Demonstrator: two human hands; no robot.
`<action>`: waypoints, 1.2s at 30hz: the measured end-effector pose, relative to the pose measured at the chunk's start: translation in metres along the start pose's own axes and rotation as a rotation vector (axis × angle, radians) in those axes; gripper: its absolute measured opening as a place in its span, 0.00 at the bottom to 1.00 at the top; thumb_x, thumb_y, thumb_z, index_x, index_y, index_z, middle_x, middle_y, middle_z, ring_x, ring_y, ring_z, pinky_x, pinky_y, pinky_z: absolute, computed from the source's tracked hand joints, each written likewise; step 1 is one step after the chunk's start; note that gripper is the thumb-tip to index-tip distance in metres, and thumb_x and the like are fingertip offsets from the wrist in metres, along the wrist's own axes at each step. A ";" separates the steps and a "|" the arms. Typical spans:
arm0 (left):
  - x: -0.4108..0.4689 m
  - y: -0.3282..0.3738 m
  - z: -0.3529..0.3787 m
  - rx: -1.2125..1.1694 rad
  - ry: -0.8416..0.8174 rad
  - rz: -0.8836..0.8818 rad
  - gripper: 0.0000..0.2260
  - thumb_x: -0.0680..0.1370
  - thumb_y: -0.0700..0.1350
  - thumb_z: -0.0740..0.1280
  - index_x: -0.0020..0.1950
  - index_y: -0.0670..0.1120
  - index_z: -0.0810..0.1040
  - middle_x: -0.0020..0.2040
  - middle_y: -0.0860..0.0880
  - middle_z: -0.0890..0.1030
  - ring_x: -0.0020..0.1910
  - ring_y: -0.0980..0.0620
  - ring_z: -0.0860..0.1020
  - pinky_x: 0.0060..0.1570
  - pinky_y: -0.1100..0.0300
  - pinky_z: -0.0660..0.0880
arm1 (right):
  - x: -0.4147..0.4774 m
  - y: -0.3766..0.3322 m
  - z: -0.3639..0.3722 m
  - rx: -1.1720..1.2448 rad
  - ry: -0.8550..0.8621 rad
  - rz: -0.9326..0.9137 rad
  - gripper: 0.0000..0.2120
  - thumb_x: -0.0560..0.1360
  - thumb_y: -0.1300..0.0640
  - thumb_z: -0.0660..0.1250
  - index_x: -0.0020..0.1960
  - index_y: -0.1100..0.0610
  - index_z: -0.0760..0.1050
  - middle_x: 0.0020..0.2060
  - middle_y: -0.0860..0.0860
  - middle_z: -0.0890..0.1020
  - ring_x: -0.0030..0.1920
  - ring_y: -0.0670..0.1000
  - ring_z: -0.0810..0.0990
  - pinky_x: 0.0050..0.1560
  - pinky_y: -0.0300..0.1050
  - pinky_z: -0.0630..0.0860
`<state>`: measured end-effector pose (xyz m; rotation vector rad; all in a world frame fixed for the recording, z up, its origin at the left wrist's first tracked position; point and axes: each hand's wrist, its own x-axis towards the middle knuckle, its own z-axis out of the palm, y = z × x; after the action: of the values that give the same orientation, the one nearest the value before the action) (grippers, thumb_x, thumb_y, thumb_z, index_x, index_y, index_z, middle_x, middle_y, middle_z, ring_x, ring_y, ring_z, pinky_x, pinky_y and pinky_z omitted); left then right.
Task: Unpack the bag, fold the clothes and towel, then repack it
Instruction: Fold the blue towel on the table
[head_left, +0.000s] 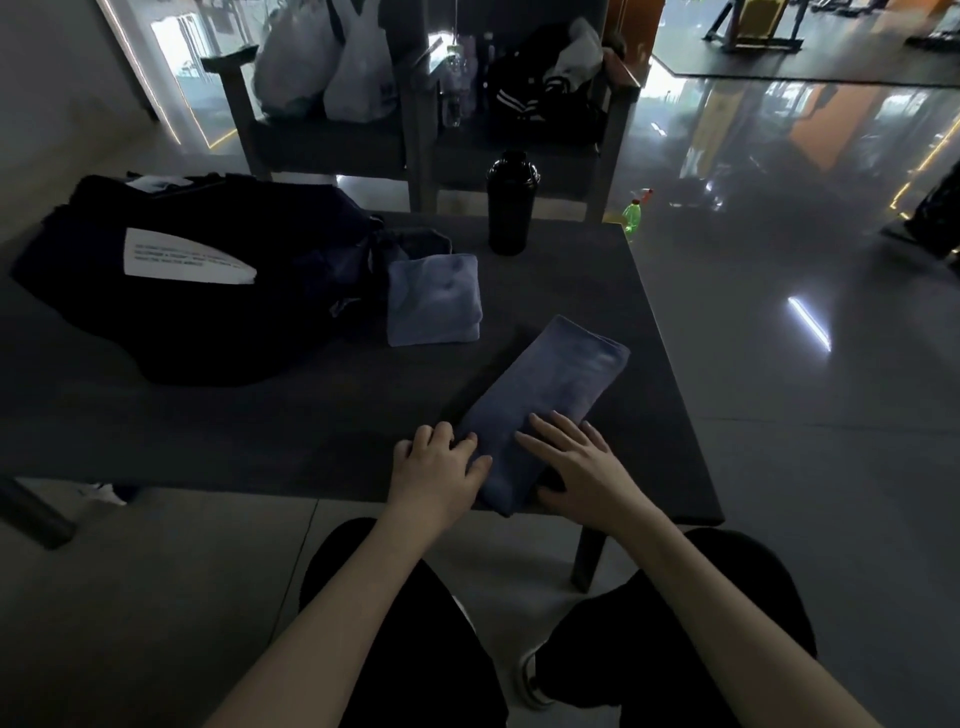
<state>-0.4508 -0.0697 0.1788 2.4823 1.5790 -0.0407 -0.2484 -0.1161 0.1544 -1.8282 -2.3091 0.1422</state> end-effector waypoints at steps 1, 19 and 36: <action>0.000 -0.001 -0.002 -0.020 -0.007 0.014 0.21 0.82 0.57 0.50 0.73 0.54 0.66 0.63 0.48 0.69 0.64 0.48 0.65 0.62 0.51 0.60 | -0.004 0.000 0.003 0.026 0.014 0.006 0.32 0.66 0.46 0.66 0.70 0.49 0.69 0.71 0.52 0.69 0.72 0.58 0.66 0.67 0.60 0.63; 0.014 0.003 -0.047 -1.184 -0.280 0.004 0.16 0.84 0.51 0.48 0.66 0.51 0.71 0.58 0.56 0.76 0.57 0.61 0.74 0.50 0.71 0.69 | -0.002 -0.002 -0.023 0.617 0.219 0.405 0.20 0.79 0.51 0.62 0.30 0.57 0.71 0.25 0.50 0.75 0.25 0.43 0.71 0.28 0.35 0.64; 0.070 0.030 -0.020 -0.984 -0.132 -0.108 0.12 0.80 0.54 0.60 0.57 0.49 0.74 0.55 0.49 0.79 0.51 0.53 0.77 0.50 0.57 0.74 | 0.033 0.026 -0.029 0.738 0.312 0.623 0.05 0.76 0.57 0.66 0.43 0.55 0.70 0.37 0.50 0.78 0.40 0.52 0.78 0.38 0.46 0.73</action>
<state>-0.3958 -0.0157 0.1938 1.5882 1.2309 0.4357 -0.2251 -0.0793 0.1810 -1.8811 -1.1754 0.6411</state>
